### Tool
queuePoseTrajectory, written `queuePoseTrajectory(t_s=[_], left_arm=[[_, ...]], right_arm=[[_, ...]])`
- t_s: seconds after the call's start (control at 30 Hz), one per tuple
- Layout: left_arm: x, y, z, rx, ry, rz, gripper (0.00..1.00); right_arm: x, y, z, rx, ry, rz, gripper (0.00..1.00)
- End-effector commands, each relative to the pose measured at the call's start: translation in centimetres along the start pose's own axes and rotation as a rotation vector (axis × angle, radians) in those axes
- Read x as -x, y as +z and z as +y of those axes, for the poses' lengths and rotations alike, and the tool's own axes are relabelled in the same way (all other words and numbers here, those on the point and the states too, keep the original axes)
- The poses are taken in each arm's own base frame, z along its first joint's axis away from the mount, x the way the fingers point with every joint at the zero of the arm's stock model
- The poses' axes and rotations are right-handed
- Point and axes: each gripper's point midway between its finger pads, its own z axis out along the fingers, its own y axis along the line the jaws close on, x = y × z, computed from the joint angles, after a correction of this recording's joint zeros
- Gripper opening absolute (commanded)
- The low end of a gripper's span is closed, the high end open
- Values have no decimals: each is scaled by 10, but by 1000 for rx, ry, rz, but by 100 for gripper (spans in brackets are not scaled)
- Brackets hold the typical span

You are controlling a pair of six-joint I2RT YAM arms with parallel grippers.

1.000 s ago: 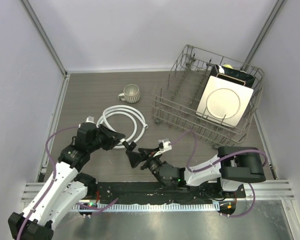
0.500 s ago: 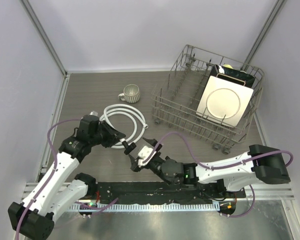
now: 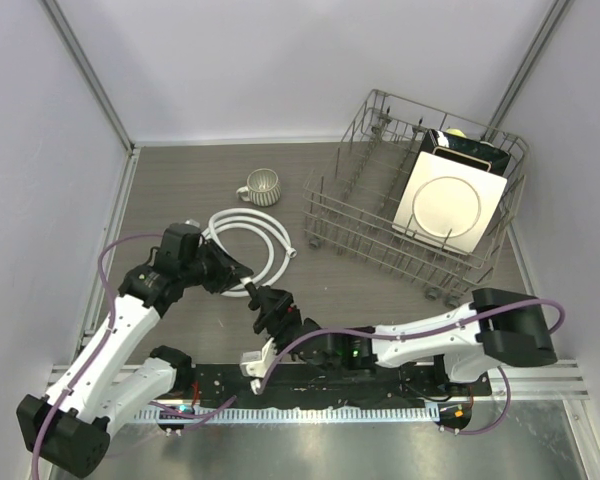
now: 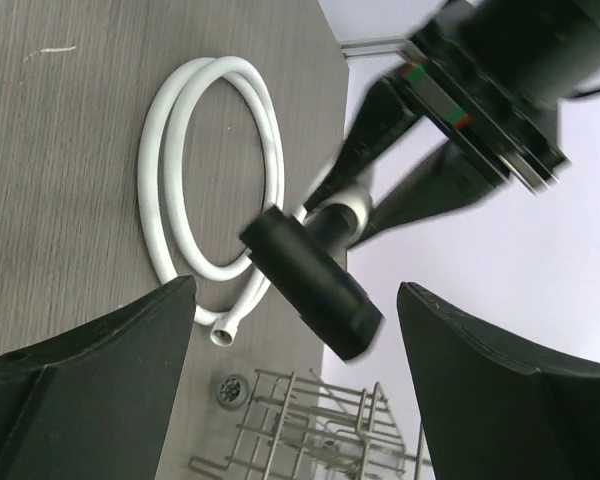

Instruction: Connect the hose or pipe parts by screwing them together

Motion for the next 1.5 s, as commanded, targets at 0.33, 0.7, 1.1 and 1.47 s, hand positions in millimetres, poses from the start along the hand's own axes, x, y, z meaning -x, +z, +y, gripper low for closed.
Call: queuePoseTrajectory(t_s=[0.33, 0.7, 1.1, 1.47], left_arm=[[-4, -16, -30, -128, -20, 25, 0], [9, -22, -48, -323, -169, -82, 0], [28, -39, -54, -439, -170, -234, 0], [35, -35, -43, -380, -149, -279, 0]], right_arm=[[-2, 41, -16, -213, 198, 97, 20], [-40, 42, -14, -499, 1066, 148, 5], [-54, 57, -25, -462, 2055, -219, 2], [-46, 40, -27, -409, 2217, -347, 61]])
